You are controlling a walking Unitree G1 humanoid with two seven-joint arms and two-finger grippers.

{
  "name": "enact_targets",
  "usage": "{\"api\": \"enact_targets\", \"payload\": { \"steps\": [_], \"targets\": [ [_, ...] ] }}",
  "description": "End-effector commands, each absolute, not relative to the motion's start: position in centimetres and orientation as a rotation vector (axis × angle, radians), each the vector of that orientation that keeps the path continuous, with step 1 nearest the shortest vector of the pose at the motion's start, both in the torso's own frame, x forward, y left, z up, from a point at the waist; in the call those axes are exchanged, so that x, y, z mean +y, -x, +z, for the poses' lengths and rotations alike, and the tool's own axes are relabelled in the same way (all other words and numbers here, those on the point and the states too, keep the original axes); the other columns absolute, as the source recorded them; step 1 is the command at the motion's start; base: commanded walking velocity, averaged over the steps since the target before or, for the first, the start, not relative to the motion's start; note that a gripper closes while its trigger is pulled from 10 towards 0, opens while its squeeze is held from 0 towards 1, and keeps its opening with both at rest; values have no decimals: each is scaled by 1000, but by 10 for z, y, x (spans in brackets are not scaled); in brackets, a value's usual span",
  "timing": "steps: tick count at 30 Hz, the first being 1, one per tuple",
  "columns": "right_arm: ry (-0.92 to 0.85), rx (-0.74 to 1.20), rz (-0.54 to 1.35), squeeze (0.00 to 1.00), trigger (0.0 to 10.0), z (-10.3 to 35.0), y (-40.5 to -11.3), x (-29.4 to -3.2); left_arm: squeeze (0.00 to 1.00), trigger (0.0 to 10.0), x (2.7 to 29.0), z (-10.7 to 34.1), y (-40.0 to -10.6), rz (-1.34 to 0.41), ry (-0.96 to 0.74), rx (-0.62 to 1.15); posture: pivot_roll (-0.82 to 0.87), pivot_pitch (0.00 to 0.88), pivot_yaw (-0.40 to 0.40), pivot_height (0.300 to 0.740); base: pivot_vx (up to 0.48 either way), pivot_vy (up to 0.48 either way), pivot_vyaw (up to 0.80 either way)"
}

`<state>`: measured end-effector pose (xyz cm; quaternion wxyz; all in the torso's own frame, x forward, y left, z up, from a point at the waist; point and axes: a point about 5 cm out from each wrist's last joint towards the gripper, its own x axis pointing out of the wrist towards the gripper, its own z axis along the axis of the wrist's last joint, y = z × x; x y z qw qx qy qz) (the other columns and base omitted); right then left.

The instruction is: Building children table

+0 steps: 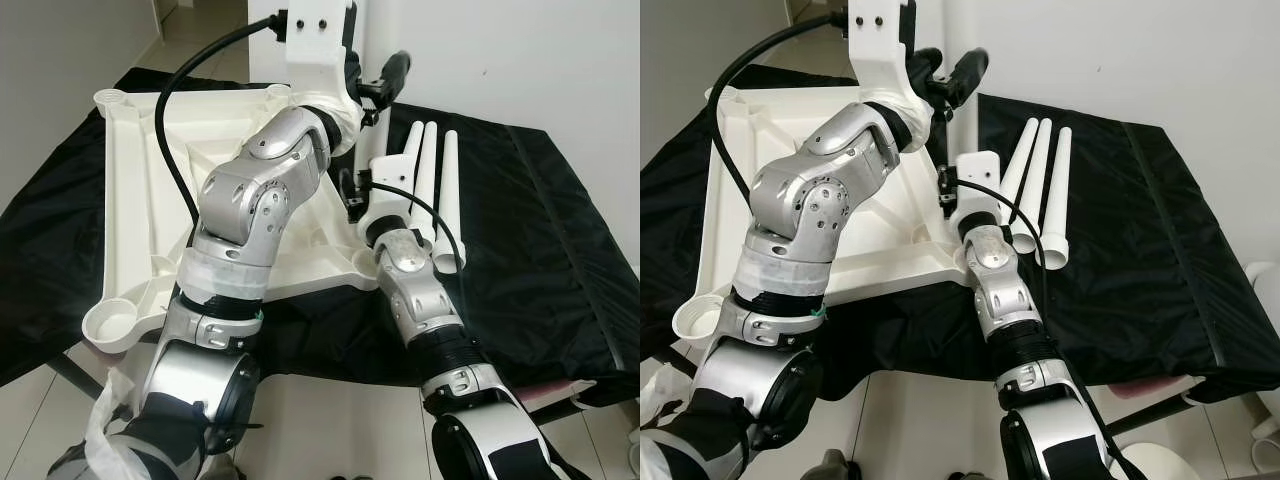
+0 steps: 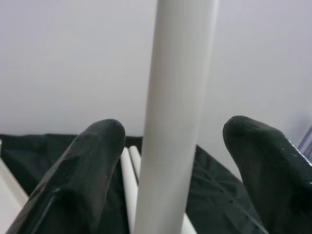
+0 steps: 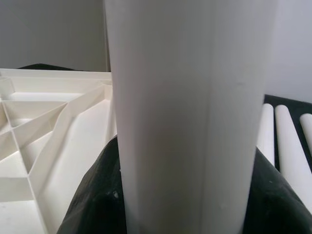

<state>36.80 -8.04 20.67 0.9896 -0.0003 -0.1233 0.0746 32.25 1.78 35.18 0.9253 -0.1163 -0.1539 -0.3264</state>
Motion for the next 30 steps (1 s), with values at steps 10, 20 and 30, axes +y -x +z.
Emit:
{"api": "enact_targets", "payload": {
  "steps": [10,20,30],
  "targets": [
    [-22,-243,130,0,10000,208,-367,-85,0,10000,17,358,-311,-833,309,-387,54,65,-64,740,0,0,0],
    [-70,-287,133,0,10000,210,-363,-101,0,10000,51,332,-328,-721,331,-333,65,66,-77,740,0,0,0],
    [-19,-356,93,0,10000,202,-351,-121,0,10000,68,287,-329,-662,287,-248,54,47,-52,740,0,0,0]
  ]
}}
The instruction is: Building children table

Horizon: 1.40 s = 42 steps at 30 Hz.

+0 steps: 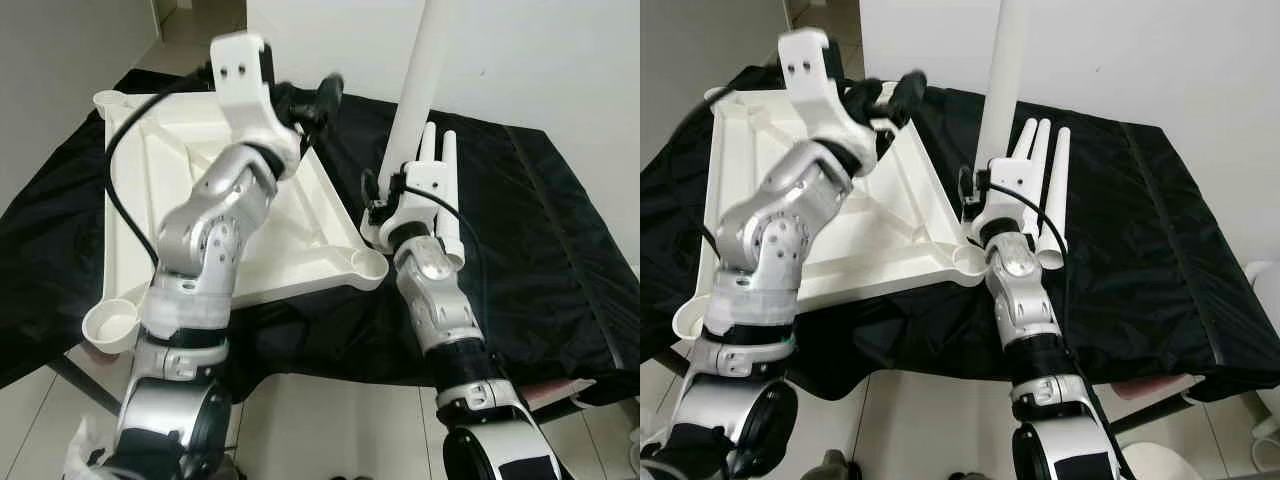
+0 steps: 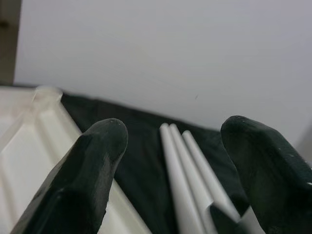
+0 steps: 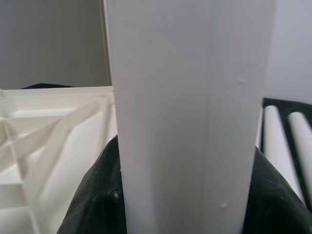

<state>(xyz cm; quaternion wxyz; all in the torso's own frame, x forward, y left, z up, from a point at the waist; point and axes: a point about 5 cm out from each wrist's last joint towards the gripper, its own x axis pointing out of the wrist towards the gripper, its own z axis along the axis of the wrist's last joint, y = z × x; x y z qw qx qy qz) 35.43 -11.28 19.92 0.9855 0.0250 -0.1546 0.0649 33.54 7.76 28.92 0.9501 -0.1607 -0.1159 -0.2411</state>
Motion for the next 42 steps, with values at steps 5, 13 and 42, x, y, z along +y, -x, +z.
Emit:
{"api": "enact_targets", "payload": {
  "steps": [5,13,42],
  "targets": [
    [-44,-325,135,0,10000,190,-345,-124,0,10000,71,264,-329,-637,213,-205,57,31,-57,740,0,0,0],
    [-95,-342,209,0,10000,182,-336,-126,0,10000,78,233,-323,-640,162,-139,58,35,-34,740,0,0,0],
    [-106,-211,392,0,10000,142,-350,-122,0,10000,66,170,-274,-894,-22,113,110,54,-56,740,0,0,0]
  ]
}}
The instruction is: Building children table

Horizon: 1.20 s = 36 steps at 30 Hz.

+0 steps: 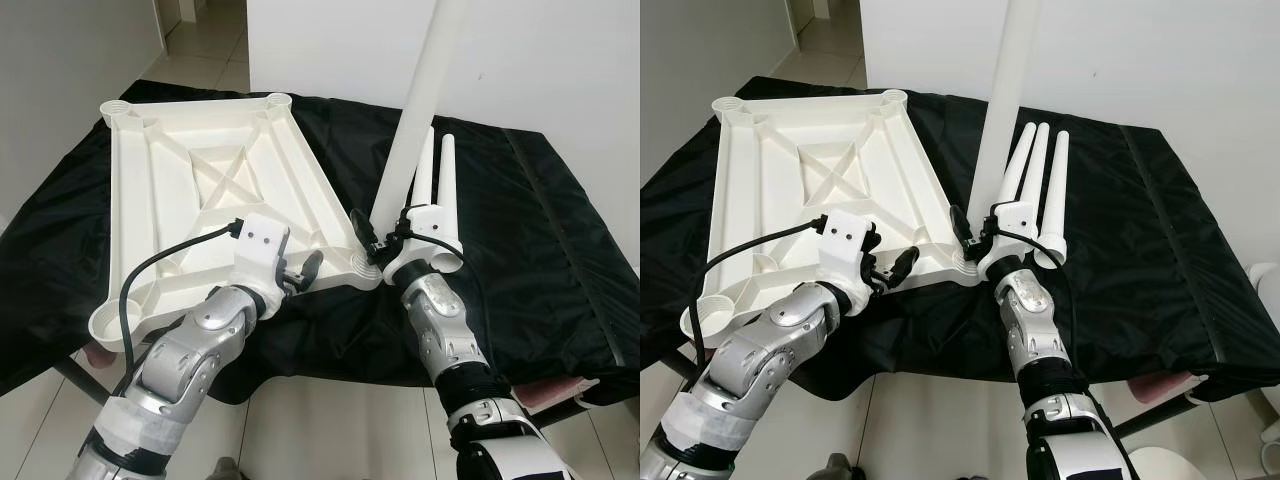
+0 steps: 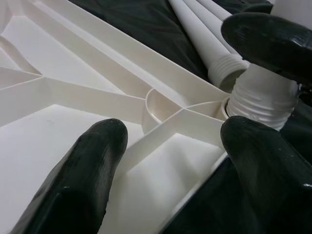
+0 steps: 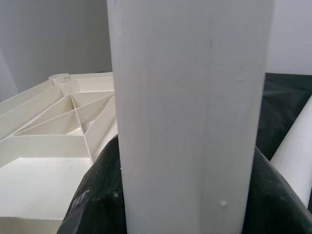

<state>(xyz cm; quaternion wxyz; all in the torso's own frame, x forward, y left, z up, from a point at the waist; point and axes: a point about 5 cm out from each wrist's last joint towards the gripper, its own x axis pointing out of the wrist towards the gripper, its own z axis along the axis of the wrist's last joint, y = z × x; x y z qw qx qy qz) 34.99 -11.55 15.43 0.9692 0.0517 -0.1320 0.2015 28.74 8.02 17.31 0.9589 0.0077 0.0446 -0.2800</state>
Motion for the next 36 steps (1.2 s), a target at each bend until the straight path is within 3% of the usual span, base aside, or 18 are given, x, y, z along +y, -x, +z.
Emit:
{"api": "enact_targets", "payload": {
  "steps": [1,19,36],
  "targets": [
    [-102,-202,397,0,10000,140,-350,-122,0,10000,66,170,-274,-893,-25,115,112,52,-57,740,0,0,0],
    [92,-169,502,0,10000,113,-338,-128,0,10000,71,175,-270,-871,-28,112,132,72,-65,740,0,0,0],
    [27,-142,495,0,10000,99,-336,-130,0,10000,79,184,-270,-835,-24,107,152,110,-53,740,0,0,0]
  ]
}}
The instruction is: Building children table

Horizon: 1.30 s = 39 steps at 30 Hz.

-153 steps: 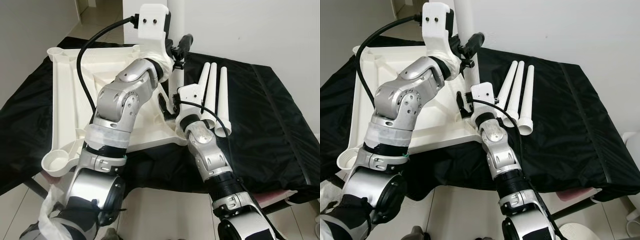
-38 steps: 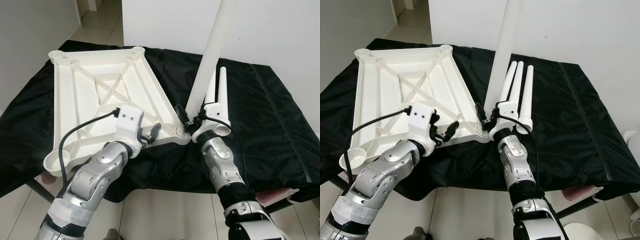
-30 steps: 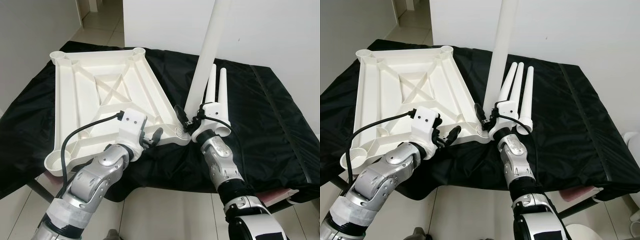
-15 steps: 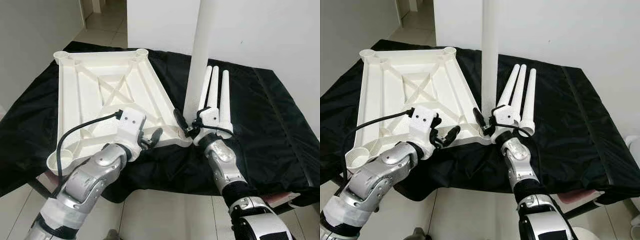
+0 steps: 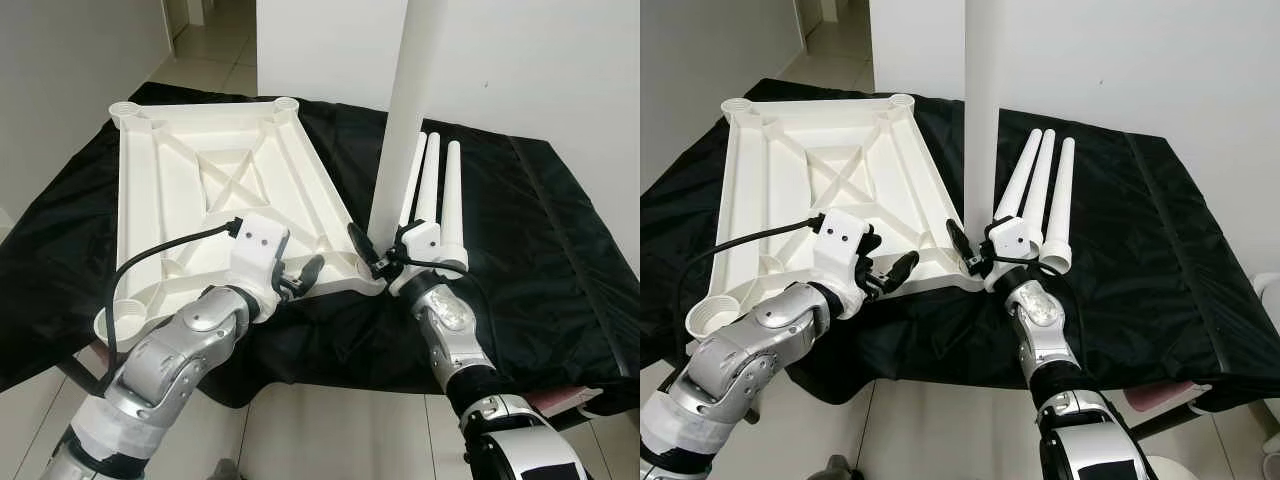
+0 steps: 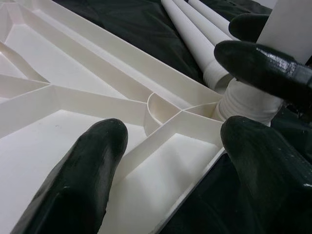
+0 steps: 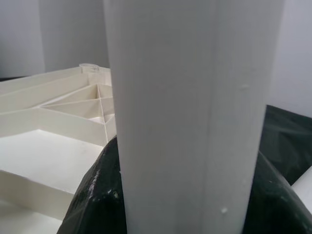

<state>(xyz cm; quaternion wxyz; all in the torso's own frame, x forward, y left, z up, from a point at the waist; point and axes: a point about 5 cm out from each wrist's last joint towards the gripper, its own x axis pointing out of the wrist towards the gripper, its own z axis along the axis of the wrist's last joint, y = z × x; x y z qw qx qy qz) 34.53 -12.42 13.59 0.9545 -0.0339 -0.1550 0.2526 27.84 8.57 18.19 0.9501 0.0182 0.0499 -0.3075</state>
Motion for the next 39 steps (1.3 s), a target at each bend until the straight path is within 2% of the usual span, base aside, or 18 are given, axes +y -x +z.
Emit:
{"api": "enact_targets", "payload": {
  "steps": [1,14,21,29,35,39],
  "targets": [
    [21,-135,492,0,10000,98,-337,-129,0,10000,79,184,-270,-833,-22,106,152,110,-51,740,0,0,0],
    [28,-130,477,0,10000,100,-342,-124,0,10000,79,189,-272,-823,-17,100,156,115,-55,740,0,0,0],
    [135,-239,423,0,10000,112,-344,-126,0,10000,80,191,-271,-817,-12,97,162,116,-56,740,0,0,0],
    [219,-301,456,0,10000,113,-337,-118,0,10000,82,193,-271,-814,-7,95,162,117,-50,740,0,0,0],
    [214,-289,471,0,10000,110,-336,-117,0,10000,82,193,-271,-813,-7,96,162,117,-48,740,0,0,0],
    [42,-193,435,0,10000,100,-338,-119,0,10000,82,194,-271,-816,-10,96,161,117,-44,740,0,0,0]
  ]
}}
